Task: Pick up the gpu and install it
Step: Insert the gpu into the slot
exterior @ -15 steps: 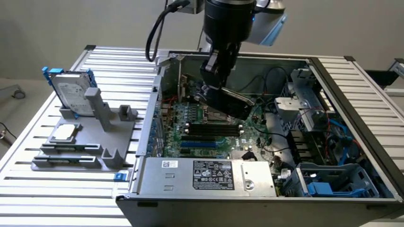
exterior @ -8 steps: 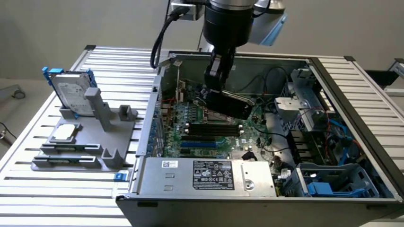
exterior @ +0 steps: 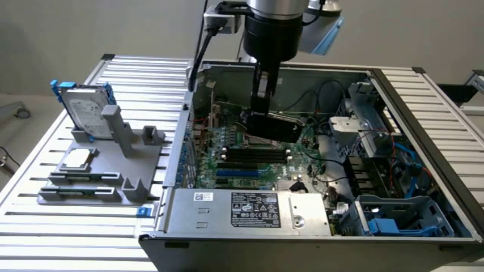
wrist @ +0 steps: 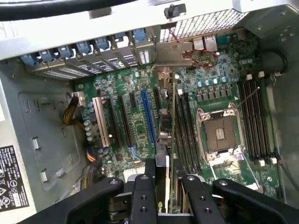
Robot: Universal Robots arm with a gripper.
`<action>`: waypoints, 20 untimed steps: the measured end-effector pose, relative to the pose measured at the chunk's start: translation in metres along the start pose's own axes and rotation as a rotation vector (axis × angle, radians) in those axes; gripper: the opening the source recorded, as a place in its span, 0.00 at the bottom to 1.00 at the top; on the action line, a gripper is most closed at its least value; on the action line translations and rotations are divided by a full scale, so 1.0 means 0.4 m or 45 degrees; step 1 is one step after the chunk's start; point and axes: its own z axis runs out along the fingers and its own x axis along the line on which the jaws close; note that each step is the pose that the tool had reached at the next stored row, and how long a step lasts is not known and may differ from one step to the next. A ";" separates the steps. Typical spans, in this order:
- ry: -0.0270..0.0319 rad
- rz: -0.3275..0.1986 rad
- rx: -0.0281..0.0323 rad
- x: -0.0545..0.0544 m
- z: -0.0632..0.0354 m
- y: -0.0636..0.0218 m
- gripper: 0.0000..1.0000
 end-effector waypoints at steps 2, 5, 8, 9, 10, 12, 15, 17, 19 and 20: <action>0.0001 -0.046 0.0008 0.000 0.005 0.000 0.26; 0.0006 -0.115 0.0020 0.000 0.014 0.000 0.26; 0.0010 -0.183 0.0031 0.000 0.026 0.000 0.26; 0.0011 -0.202 0.0035 0.000 0.031 0.000 0.26; 0.0011 -0.216 0.0037 0.000 0.035 0.002 0.26; 0.0014 -0.228 0.0038 0.002 0.044 0.014 0.26; 0.0013 -0.230 0.0039 0.008 0.058 0.046 0.26; 0.0014 -0.231 0.0041 0.011 0.068 0.059 0.26; 0.0013 -0.231 0.0047 0.011 0.077 0.060 0.26; 0.0013 -0.232 0.0048 0.011 0.081 0.060 0.26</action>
